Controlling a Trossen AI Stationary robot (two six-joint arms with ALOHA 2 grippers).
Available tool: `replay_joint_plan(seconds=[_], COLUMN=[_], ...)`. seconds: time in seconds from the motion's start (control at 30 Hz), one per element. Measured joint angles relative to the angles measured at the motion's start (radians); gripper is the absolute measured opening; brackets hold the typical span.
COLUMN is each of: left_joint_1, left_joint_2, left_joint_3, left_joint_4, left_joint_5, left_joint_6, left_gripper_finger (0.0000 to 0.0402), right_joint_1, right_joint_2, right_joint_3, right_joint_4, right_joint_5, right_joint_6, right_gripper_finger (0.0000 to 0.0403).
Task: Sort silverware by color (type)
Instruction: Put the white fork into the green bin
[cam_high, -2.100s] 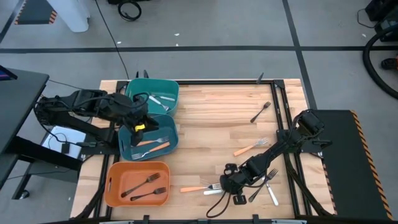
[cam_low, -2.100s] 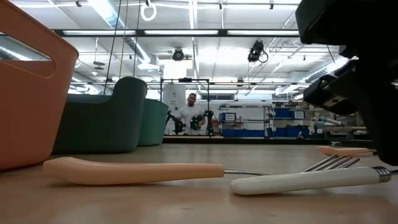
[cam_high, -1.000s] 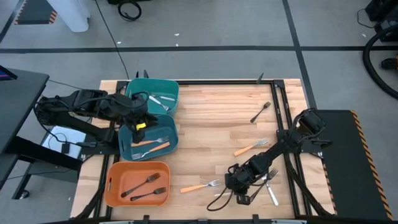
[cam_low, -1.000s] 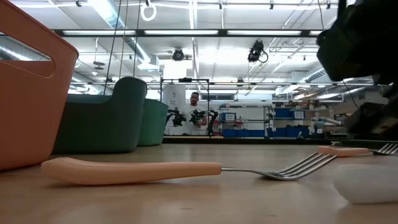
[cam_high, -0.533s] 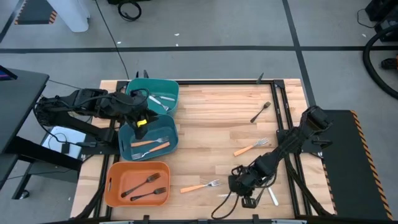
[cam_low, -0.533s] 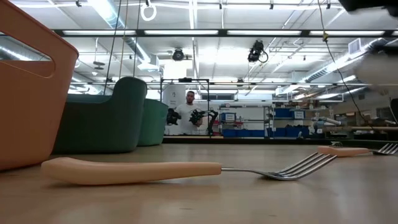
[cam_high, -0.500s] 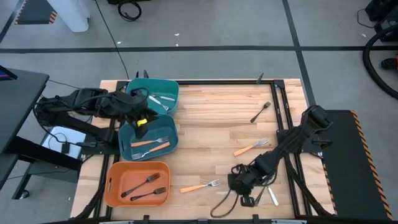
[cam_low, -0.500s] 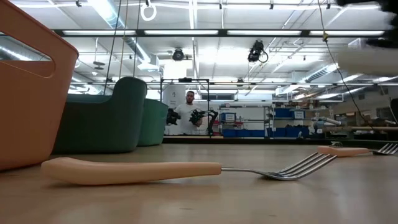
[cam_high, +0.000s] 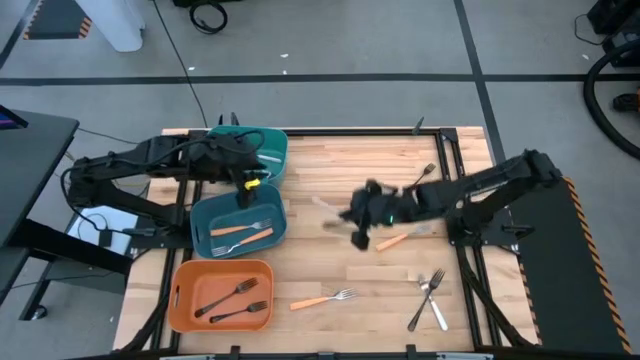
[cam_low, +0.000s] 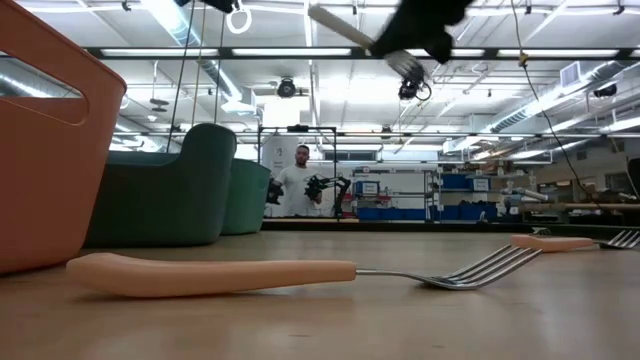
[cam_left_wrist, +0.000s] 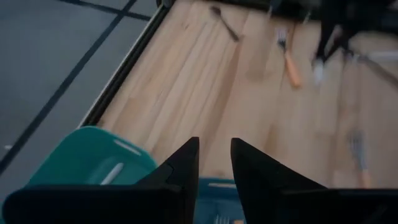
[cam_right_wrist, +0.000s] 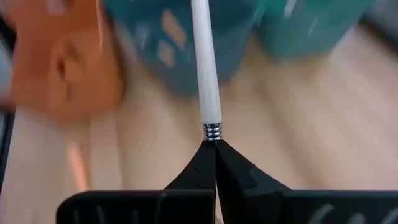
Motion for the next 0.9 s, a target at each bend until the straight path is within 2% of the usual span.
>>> replay_joint_plan(seconds=[0.07,0.23,0.3,0.43,0.6,0.7,0.9], left_joint_1=[0.012,0.049,0.074,0.111,0.122,0.128,0.14], left_joint_2=[0.031,0.11,0.141,0.199,0.242,0.248,0.254], left_joint_3=[0.001,0.002,-0.001,-0.001,0.001,-0.001,0.001], left_joint_4=[0.04,0.162,0.159,0.249,0.449,0.527,0.696], left_joint_5=[0.0,0.0,0.001,0.001,0.026,0.071,0.076], left_joint_6=[0.032,0.047,0.045,0.01,-0.017,-0.02,-0.025], left_gripper_finger=[0.0112,0.0142,0.0155,0.017,0.0172,0.0172,0.0172], right_joint_1=[-0.066,-0.206,-0.252,-0.331,-0.427,-0.483,-0.56], right_joint_2=[-0.026,-0.053,-0.053,-0.055,-0.076,-0.087,-0.092], right_joint_3=[0.0,0.002,0.002,0.001,0.001,0.002,0.001], right_joint_4=[0.085,0.263,0.314,0.373,0.412,0.432,0.452], right_joint_5=[-0.015,-0.151,-0.207,-0.294,-0.408,-0.493,-0.626], right_joint_6=[-0.068,-0.216,-0.249,-0.319,-0.393,-0.4,-0.404], right_gripper_finger=[0.0003,0.0003,0.0003,0.0004,0.0004,0.0004,0.0004])
